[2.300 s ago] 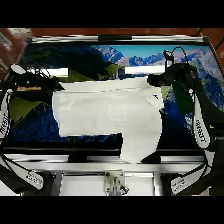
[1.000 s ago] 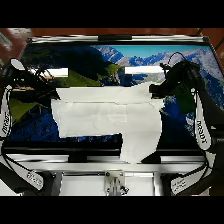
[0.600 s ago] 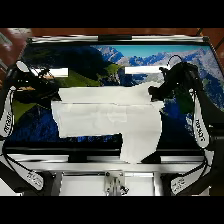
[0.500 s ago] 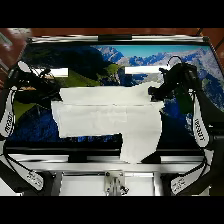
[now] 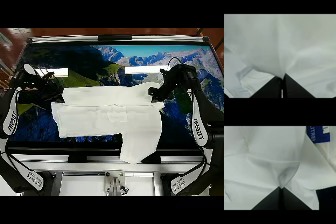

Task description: Fold the shirts.

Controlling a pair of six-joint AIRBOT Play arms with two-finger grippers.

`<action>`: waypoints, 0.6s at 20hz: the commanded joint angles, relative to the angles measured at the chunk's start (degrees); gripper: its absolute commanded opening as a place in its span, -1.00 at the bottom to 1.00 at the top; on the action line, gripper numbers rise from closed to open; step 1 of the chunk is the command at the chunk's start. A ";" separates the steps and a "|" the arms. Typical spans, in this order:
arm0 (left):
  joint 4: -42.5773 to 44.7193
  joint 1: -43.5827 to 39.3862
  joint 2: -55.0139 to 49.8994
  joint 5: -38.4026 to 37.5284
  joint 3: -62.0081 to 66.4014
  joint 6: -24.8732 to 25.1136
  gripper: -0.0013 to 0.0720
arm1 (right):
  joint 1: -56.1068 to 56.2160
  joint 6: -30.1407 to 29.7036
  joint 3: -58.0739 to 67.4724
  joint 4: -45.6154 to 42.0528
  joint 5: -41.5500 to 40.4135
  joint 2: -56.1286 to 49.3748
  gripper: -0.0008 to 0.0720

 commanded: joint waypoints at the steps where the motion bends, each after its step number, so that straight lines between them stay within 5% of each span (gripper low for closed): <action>1: 0.00 -0.15 -0.17 0.24 -0.02 0.13 -0.89 | 0.07 0.83 0.00 0.07 1.14 -0.04 -0.80; 7: -0.02 -0.20 -0.17 1.09 -0.02 -0.07 -0.88 | 0.07 1.25 0.00 1.57 2.91 -0.07 -0.77; 9: -0.02 -0.17 -0.17 1.01 -0.02 -0.04 -0.42 | 0.07 0.96 0.00 1.49 2.64 -0.04 -0.02; 11: -0.02 0.04 -0.11 0.66 0.22 -0.07 0.16 | 0.02 -0.37 0.15 -0.33 0.57 0.26 0.11; 12: -0.02 0.15 -0.11 0.02 0.72 -0.07 0.28 | 0.00 -0.66 0.44 -2.08 -0.63 0.68 0.11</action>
